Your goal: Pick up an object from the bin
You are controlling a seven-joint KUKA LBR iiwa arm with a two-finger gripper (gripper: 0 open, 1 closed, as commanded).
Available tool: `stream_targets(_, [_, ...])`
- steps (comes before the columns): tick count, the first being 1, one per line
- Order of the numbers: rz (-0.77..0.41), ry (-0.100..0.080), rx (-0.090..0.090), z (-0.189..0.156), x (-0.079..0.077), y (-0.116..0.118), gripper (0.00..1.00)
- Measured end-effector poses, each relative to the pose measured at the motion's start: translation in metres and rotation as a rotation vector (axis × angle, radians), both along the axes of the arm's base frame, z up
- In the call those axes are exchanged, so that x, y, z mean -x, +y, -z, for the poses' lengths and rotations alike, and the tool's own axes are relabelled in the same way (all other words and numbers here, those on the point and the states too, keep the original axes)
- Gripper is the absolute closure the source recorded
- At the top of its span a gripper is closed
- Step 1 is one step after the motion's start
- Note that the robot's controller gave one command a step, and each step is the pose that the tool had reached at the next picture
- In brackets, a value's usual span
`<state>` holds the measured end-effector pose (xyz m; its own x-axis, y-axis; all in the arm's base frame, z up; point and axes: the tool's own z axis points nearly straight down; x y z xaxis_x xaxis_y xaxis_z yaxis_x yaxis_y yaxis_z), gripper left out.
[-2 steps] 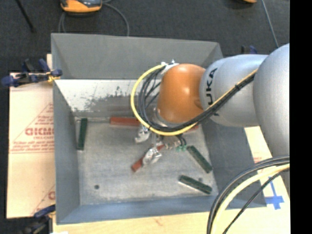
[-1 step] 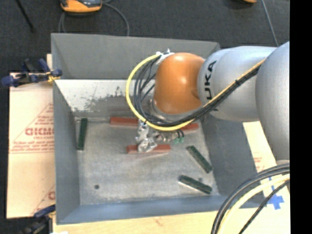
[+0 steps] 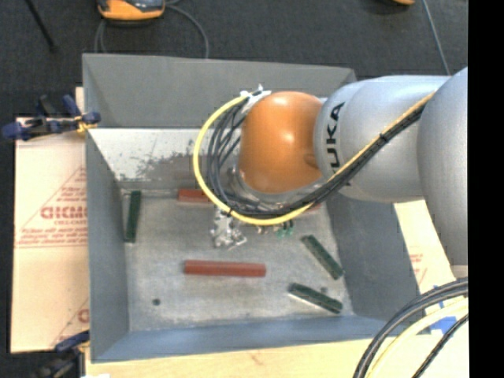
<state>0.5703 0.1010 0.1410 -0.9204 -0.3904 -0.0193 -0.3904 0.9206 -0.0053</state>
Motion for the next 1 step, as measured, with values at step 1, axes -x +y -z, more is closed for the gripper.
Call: stream_targets(1, [-0.052,0.031,0.004,-0.0112,0.0132,-0.0068,1.00])
